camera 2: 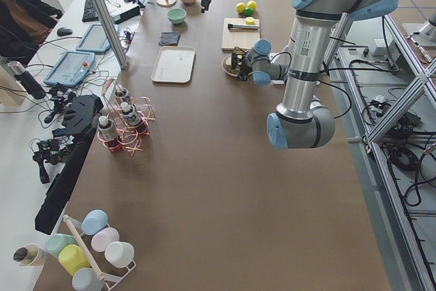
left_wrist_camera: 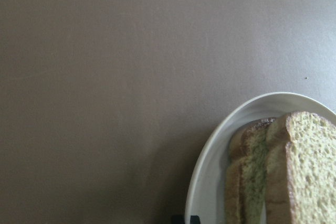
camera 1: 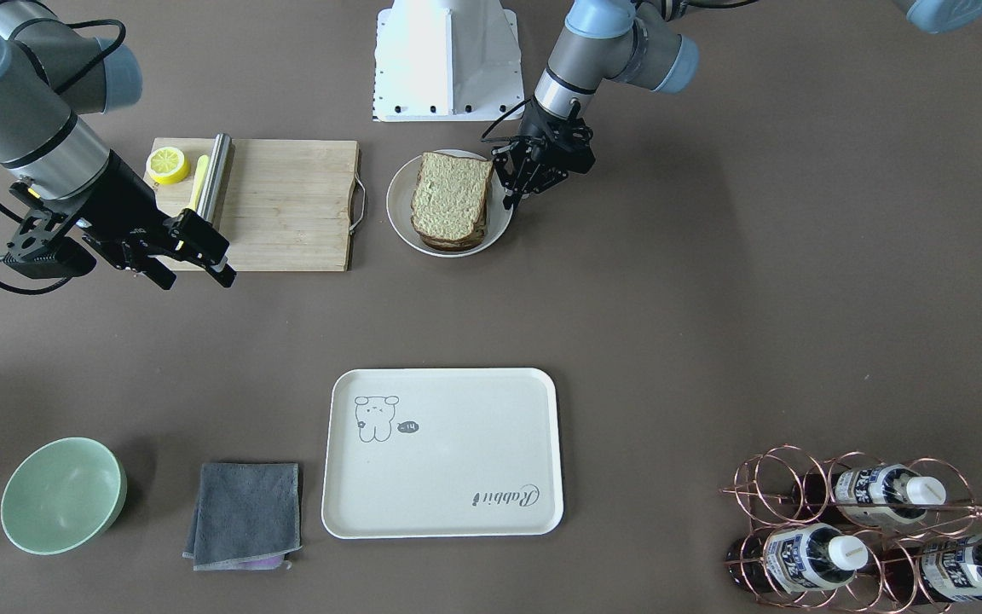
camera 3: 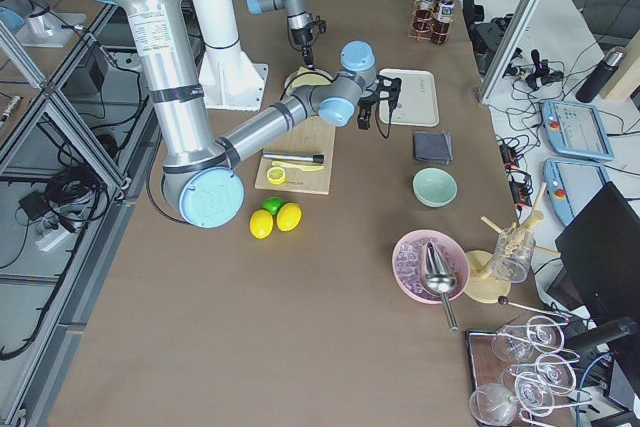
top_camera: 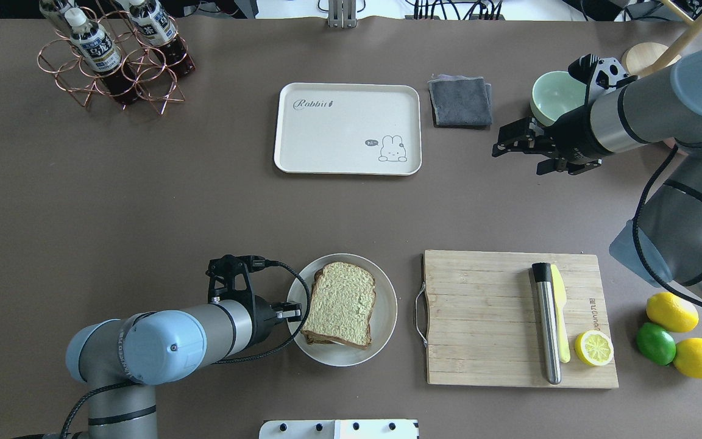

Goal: Make sandwich and place on tray
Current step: 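Carry the plate with the left gripper onto the rabbit-print tray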

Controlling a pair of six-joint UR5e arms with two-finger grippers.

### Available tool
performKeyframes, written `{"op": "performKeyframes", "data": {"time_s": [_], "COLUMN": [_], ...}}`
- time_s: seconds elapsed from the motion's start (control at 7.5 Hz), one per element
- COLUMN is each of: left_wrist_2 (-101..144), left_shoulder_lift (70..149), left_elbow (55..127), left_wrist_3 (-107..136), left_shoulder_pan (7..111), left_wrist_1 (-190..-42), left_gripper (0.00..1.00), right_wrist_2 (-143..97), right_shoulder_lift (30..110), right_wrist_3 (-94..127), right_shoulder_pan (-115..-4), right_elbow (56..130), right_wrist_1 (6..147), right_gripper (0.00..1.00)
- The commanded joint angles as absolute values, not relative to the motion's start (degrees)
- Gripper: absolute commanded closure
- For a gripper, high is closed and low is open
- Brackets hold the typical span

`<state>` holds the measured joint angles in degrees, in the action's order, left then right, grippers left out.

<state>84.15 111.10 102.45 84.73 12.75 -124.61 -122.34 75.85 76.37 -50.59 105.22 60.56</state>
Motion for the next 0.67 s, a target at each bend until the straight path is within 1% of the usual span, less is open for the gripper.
{"op": "performKeyframes", "data": {"time_s": [0.0,0.4,0.53], "left_wrist_2": [84.5,88.2,88.2], "left_shoulder_lift": [111.5,112.1,113.6], "left_elbow": [104.1,105.3,105.1], "left_wrist_3": [85.0,88.3,91.5], "left_shoulder_pan": [13.6,15.6,17.1], "left_wrist_1": [-124.6,-124.5,-124.2], "left_gripper": [1.0,1.0,1.0], "right_wrist_2": [-122.3,-122.4,-122.4], "right_shoulder_lift": [75.9,76.0,76.0], "right_wrist_3": [76.4,76.4,76.4], "right_shoulder_pan": [-50.6,-50.9,-50.9], "right_elbow": [105.3,105.3,105.3], "right_wrist_1": [60.6,60.6,60.6], "right_gripper": [0.01,0.01,0.01]}}
